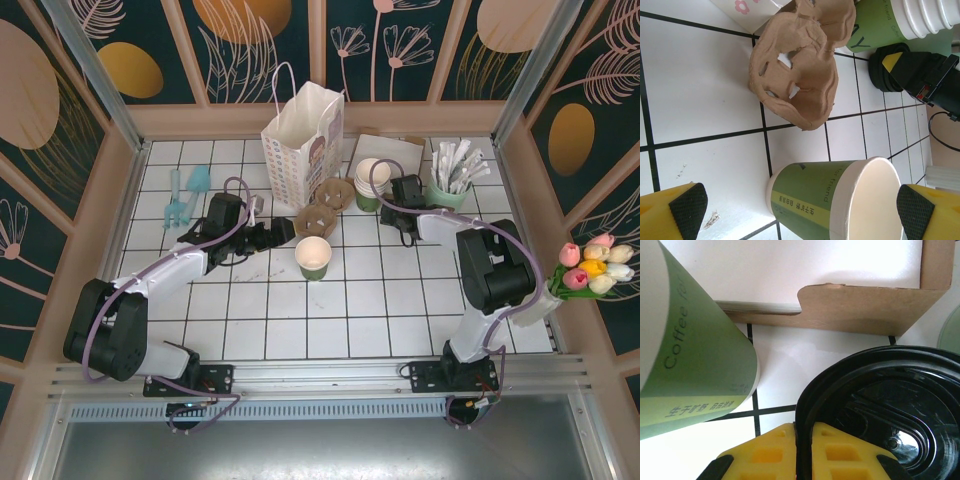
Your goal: Pack the takeout coffee
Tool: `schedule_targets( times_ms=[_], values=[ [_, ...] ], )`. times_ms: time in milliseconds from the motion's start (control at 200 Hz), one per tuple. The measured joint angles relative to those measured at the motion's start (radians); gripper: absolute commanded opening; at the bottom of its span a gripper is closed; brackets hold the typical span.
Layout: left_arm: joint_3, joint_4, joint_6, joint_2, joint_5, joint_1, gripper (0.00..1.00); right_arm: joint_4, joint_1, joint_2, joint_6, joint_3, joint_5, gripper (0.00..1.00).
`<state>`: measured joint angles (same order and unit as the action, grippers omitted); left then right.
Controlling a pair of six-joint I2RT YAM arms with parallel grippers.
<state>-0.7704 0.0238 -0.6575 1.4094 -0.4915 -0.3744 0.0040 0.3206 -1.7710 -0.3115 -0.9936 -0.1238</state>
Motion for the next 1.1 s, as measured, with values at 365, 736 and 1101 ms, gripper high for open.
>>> schedule_targets(
  times_ms=[365,736,1101],
  values=[
    [0.002,-0.002,0.000,0.000,-0.002,0.000,0.99,0.008,0.000,0.077,0.014,0.022,0.030,0.10],
    [0.011,-0.013,0.013,-0.018,-0.028,0.000,0.99,0.018,0.011,0.185,0.036,0.091,0.104,0.08],
    [-0.082,-0.005,0.151,-0.108,-0.098,0.000,0.99,0.019,0.217,0.537,0.309,0.126,0.179,0.06]
  ],
)
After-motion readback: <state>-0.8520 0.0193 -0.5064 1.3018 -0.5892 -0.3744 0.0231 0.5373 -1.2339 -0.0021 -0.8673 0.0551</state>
